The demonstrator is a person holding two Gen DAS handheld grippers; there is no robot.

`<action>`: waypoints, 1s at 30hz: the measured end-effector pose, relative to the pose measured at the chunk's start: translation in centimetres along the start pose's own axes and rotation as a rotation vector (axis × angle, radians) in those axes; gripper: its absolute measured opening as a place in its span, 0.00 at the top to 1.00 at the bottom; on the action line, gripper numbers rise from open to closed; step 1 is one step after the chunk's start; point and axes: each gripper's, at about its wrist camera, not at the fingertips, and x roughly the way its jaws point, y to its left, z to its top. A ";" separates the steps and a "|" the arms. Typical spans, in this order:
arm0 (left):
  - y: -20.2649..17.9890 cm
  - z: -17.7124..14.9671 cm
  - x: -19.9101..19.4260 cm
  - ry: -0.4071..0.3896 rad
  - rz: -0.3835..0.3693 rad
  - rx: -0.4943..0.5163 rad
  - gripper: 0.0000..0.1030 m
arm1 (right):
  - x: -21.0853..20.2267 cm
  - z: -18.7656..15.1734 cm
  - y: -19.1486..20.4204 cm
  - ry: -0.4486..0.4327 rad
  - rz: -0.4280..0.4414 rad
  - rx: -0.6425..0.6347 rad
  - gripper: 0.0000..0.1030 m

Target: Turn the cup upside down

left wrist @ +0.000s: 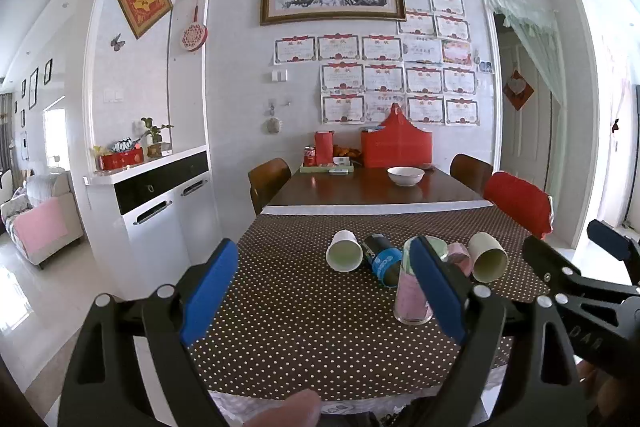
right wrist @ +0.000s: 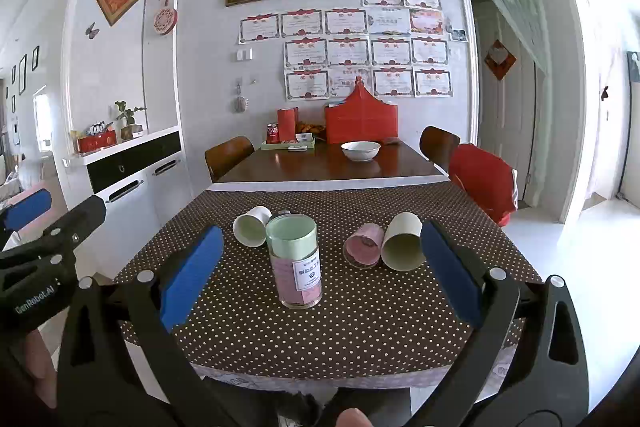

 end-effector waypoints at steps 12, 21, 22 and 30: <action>-0.1 0.3 -0.1 0.000 -0.004 0.001 0.16 | 0.0 -0.1 0.1 0.002 0.002 0.003 0.06; 0.1 0.6 -0.1 -0.006 -0.005 -0.008 0.10 | 0.1 -0.3 0.2 0.010 0.007 0.008 0.06; 0.1 0.6 -0.1 -0.008 0.001 -0.007 0.09 | 0.1 -0.3 0.1 0.010 0.007 0.007 0.06; 0.5 0.6 -0.1 -0.011 0.011 -0.009 0.08 | 0.1 -0.3 0.2 0.012 0.010 0.009 0.06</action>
